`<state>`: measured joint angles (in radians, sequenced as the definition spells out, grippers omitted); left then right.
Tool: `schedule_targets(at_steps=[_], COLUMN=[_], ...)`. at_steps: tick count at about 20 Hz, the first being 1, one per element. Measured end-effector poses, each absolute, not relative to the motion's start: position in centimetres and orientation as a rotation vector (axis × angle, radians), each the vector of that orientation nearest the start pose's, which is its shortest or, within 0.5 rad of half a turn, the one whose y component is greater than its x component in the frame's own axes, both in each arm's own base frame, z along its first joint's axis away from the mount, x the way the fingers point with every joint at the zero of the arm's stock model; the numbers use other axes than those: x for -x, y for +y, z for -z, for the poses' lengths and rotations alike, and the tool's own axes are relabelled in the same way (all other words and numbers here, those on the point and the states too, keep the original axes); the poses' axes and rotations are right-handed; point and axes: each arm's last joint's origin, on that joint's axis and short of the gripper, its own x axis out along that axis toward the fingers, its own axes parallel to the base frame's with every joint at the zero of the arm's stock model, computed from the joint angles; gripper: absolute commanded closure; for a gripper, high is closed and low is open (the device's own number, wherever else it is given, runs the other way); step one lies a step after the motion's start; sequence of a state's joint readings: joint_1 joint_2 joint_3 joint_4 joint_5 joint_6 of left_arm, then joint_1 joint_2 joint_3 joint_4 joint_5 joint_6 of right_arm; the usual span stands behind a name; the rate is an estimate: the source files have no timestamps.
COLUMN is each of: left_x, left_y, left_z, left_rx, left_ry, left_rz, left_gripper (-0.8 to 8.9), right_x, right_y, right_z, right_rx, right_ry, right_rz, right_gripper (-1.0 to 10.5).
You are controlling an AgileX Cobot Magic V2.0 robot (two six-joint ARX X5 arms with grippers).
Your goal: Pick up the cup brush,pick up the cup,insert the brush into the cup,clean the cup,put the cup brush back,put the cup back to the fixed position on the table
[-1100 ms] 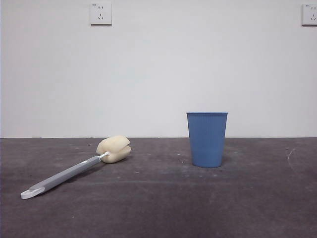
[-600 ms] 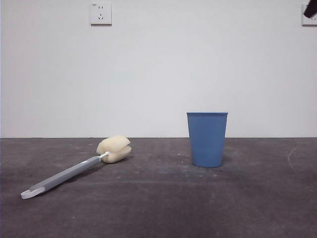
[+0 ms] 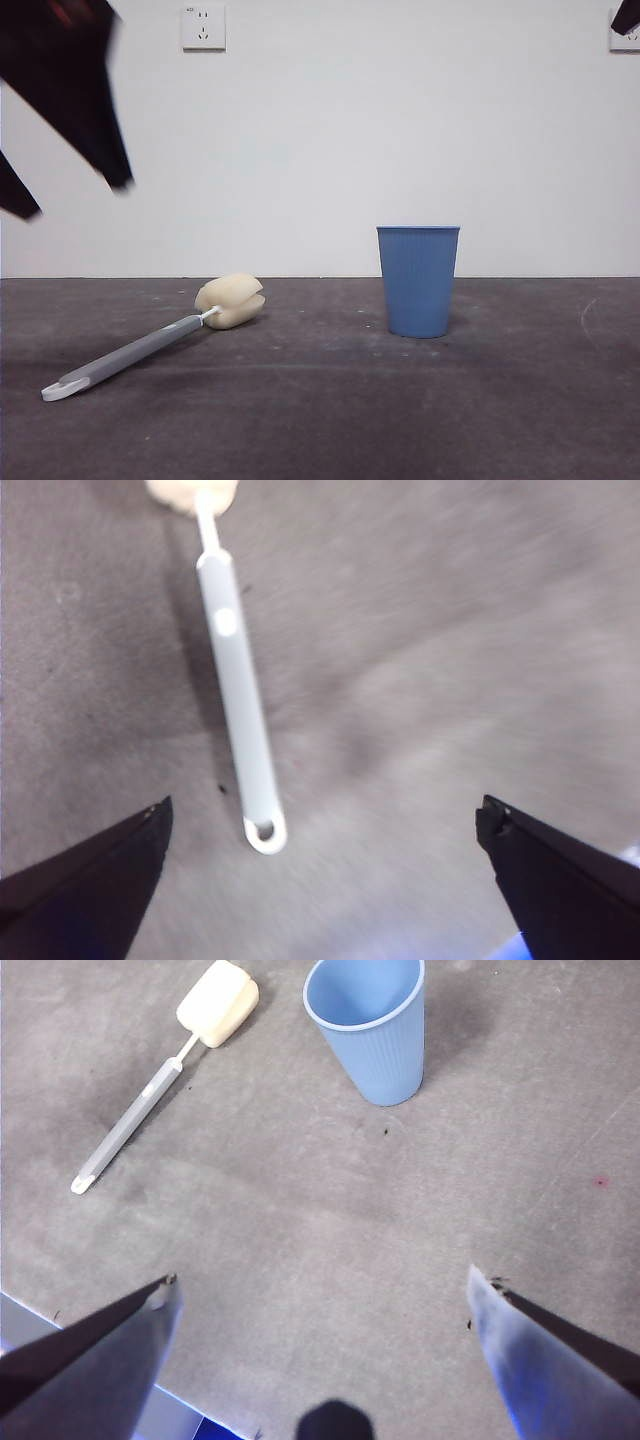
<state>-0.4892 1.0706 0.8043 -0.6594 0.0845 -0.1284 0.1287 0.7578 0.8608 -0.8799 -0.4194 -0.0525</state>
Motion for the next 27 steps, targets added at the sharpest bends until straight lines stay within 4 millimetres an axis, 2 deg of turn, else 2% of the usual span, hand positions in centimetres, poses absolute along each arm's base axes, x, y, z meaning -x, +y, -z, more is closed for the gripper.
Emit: schedule_targets(at_steps=[6, 12, 14, 17, 25, 27], left_x=[-21.4, -22.7, -22.9, -22.9, -22.6, -22.7], left_y=[-12.1, -12.8, -12.8, -12.8, -13.0, -13.2], left_z=[-20.5, -17.7, -17.1, -17.1, -16.9, -16.2], left_rx=[-0.139, -0.162, -0.167, -0.157, -0.136, -0.142], left_ry=[1.061, 1.129, 1.15, 1.151, 1.179, 1.207], left_rz=[0.337, 0.278, 0.258, 0.241, 0.221, 0.213], left_gripper=[2.25, 2.26, 2.29, 3.87, 3.83, 3.83], right_x=[-13.0, -13.0, -13.0, -13.0, -13.0, -13.0], right_y=[2.9, 2.9, 2.9, 2.9, 2.9, 2.9], right_z=[-30.4, -30.4, -30.4, -30.4, -30.4, -30.4], right_rx=[-0.066, -0.066, -0.066, -0.066, -0.066, -0.067], right_ry=[0.764, 0.764, 0.764, 0.764, 0.764, 0.764], right_rz=[-0.54, -0.54, -0.54, -0.54, -0.54, -0.539], right_gripper=[4.6, 4.6, 4.6, 4.6, 4.6, 4.6])
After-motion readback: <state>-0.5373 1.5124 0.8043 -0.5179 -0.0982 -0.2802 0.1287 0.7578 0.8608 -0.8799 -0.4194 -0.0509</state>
